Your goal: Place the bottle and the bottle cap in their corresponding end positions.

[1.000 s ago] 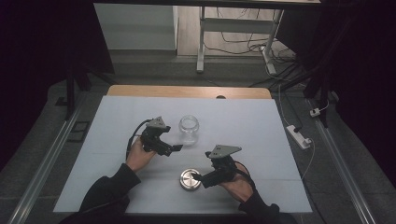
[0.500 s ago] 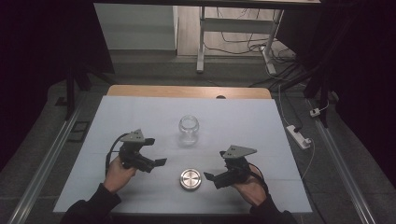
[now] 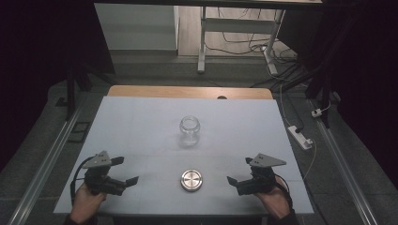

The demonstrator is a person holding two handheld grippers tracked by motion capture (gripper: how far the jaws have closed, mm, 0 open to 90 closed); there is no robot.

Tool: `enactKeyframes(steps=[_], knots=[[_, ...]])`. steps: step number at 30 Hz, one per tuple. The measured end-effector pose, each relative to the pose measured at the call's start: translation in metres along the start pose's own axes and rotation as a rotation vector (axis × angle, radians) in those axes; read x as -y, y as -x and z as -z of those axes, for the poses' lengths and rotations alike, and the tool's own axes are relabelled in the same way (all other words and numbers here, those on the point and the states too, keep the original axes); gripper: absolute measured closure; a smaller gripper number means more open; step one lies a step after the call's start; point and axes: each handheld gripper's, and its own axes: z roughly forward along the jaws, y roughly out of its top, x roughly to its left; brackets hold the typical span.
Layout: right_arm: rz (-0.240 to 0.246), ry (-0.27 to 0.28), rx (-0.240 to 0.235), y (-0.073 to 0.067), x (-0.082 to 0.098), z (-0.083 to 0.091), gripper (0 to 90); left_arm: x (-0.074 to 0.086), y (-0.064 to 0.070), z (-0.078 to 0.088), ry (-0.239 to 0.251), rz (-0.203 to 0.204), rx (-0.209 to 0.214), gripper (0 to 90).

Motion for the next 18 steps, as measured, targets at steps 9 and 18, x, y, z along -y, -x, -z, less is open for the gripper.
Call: enactKeyframes(steps=[9, 18], knots=[[-0.067, -0.034, 0.089, 0.015, 0.032, 0.027, 0.0, 0.038, -0.005, 0.027, -0.036, 0.085, -0.112, 0.0], [-0.136, -0.044, 0.149, 0.017, 0.045, 0.046, 0.0, 0.05, -0.004, 0.036, -0.062, 0.106, -0.168, 0.0]])
